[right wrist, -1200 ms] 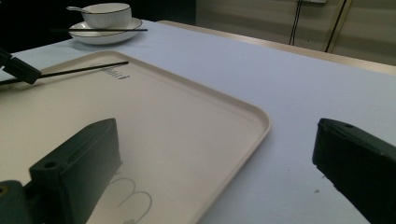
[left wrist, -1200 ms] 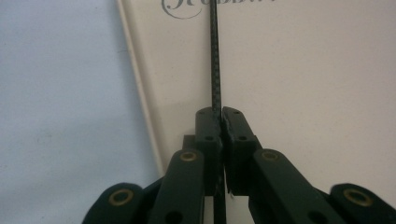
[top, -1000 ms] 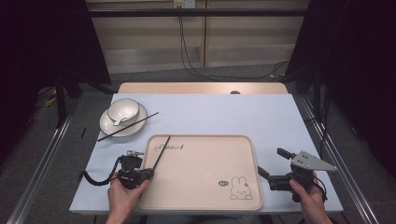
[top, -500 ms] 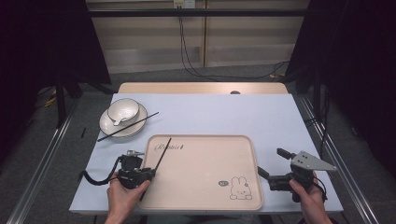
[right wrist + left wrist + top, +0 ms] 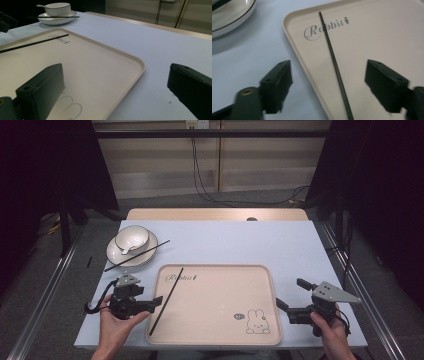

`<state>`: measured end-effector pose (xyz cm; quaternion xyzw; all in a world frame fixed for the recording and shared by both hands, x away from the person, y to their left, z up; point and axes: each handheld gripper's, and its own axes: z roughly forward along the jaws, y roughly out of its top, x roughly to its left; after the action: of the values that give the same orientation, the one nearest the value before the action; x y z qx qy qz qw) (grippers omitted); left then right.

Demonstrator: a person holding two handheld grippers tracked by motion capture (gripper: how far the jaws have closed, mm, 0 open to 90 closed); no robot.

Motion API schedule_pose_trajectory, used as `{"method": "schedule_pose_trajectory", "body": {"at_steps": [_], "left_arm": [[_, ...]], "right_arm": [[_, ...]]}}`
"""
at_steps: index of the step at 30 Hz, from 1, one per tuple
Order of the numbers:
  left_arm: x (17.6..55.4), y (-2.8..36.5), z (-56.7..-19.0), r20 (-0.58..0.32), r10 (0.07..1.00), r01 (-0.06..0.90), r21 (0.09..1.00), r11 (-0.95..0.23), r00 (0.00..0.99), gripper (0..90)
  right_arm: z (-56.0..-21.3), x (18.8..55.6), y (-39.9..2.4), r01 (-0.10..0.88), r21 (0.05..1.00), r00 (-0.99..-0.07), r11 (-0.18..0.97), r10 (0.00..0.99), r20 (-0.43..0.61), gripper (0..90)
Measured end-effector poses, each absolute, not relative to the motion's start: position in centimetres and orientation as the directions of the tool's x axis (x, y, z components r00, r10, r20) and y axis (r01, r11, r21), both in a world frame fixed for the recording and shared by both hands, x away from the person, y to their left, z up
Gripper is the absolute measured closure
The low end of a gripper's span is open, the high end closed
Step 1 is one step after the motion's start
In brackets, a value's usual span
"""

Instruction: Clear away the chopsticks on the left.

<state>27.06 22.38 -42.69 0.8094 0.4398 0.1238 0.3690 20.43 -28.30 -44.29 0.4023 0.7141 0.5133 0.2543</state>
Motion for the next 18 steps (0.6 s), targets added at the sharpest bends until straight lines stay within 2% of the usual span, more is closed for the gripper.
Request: {"method": "schedule_pose_trajectory", "body": {"at_steps": [1,5,6,9,11,15,18], "left_arm": [[27.1,22.5,-42.5,-0.132,0.791,0.613,0.712,-0.343,0.597,13.6],[27.4,23.4,-41.7,-0.127,0.765,0.569,0.746,-0.346,0.631,8.0],[27.5,23.7,-41.5,-0.109,0.746,0.544,0.753,-0.370,0.657,2.6],[27.9,25.0,-40.8,-0.082,0.719,0.487,0.788,-0.378,0.691,4.0],[28.5,26.1,-40.5,-0.128,0.697,0.484,0.805,-0.342,0.705,3.9],[29.8,28.4,-40.4,-0.154,0.692,0.466,0.837,-0.288,0.705,3.3],[30.1,28.8,-40.3,-0.115,0.709,0.448,0.841,-0.303,0.696,3.5]], "right_arm": [[-44.3,20.4,-28.3,0.316,0.937,-0.545,0.147,0.837,0.052,0.6],[-44.3,20.5,-28.3,0.314,0.938,-0.545,0.148,0.837,0.051,0.6],[-44.3,20.5,-28.3,0.315,0.938,-0.544,0.147,0.838,0.052,0.6],[-44.3,20.4,-28.3,0.314,0.938,-0.542,0.145,0.839,0.052,0.6],[-44.3,20.5,-28.4,0.317,0.938,-0.540,0.144,0.840,0.053,0.6],[-44.3,20.4,-28.4,0.313,0.939,-0.541,0.143,0.839,0.053,0.6],[-44.3,20.5,-28.4,0.316,0.938,-0.539,0.143,0.840,0.054,0.6]]}}
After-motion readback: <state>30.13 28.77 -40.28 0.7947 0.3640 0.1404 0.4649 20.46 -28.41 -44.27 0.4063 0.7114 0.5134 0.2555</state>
